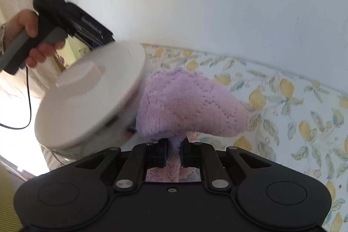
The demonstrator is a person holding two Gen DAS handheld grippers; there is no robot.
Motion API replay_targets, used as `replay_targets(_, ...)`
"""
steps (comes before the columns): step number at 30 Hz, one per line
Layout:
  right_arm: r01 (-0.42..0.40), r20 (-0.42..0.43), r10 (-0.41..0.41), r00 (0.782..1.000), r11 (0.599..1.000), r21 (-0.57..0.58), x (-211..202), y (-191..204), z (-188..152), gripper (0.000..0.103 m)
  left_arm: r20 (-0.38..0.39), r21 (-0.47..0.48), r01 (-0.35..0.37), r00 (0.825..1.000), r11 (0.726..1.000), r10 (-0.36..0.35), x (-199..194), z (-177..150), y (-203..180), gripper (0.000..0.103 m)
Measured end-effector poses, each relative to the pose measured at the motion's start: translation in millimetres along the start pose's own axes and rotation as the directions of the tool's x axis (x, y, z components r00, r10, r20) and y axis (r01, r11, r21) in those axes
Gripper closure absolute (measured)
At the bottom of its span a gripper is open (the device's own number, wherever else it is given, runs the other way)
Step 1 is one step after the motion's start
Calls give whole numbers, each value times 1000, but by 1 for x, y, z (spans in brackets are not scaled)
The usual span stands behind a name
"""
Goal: Clean container
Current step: 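Wipe the pitcher's glass side with the pink cloth in the right gripper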
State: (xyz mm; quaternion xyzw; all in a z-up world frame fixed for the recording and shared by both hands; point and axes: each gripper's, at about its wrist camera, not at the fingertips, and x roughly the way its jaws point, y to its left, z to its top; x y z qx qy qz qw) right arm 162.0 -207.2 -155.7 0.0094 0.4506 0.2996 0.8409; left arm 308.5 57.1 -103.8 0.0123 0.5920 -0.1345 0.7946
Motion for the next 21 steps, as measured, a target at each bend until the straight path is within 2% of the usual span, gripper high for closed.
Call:
replay_targets(10,-28,-54,30,998,999,40,19,-13,-24,88,8,36,-12,1000,999,12,-1,0,-19,51)
replay_targets(21,-50,-82,55,995,997,54,-3,-3,-54,88,7,132,-13,1000,991,12,7,-1,-60,54)
